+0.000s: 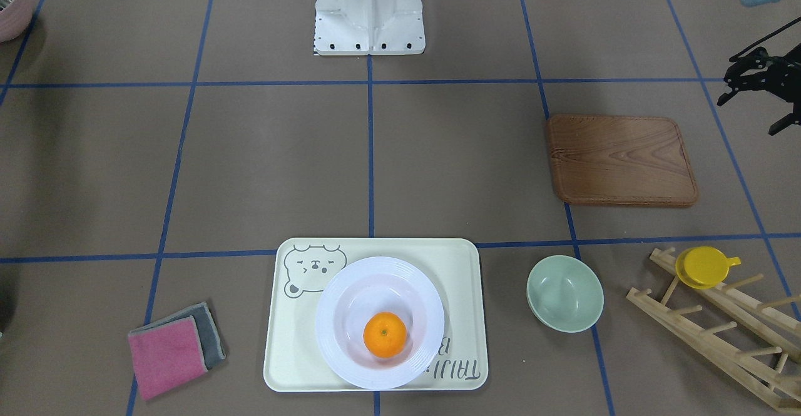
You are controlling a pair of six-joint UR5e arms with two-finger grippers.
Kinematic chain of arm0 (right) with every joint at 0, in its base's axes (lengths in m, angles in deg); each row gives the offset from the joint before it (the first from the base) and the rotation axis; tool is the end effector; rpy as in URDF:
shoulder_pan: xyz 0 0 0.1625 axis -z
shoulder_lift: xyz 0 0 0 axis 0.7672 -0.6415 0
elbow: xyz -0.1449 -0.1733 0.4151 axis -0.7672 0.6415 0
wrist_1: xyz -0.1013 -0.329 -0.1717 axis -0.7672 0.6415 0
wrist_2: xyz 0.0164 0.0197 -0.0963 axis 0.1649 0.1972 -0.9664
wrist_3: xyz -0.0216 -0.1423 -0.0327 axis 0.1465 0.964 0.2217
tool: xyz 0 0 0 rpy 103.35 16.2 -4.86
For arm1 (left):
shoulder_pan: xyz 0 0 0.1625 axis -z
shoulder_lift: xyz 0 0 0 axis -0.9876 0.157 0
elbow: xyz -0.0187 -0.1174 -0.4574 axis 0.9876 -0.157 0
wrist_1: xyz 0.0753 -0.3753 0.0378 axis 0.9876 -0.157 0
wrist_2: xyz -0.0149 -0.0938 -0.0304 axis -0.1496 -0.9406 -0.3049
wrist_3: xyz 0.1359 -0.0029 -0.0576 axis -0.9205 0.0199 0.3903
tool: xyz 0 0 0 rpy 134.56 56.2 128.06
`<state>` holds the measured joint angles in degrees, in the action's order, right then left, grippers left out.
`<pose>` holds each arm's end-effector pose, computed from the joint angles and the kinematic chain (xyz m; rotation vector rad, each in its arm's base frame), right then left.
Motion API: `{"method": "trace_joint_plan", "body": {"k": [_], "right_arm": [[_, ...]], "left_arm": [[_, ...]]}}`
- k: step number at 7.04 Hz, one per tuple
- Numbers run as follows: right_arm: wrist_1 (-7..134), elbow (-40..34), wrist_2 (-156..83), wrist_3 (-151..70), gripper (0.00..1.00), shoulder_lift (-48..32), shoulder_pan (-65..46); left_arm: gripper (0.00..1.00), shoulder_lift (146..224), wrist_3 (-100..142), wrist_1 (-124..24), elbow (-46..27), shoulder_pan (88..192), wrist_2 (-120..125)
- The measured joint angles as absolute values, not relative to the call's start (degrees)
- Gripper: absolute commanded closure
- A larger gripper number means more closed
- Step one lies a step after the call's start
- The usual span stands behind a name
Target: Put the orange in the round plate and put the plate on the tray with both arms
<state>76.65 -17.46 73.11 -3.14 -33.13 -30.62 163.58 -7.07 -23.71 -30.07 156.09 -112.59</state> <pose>-0.0374 -0.4348 0.6381 0.2892 -0.7277 -0.5860 0.0913 -0.4438 0.5752 0.3160 0.8255 0.5985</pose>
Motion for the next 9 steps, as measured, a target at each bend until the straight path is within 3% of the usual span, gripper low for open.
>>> {"method": "trace_joint_plan", "body": {"k": [3,9], "right_arm": [[76.60,-15.61,73.48,-14.21,0.00,-31.99,-30.56],[76.56,-15.46,74.79,-8.50,0.00,-32.47,-30.65]], "left_arm": [[0.01,163.45,-7.17,-23.70,-30.18,156.03,-110.74],[0.01,163.75,-7.11,-24.77,-29.75,155.82,-111.08]]}}
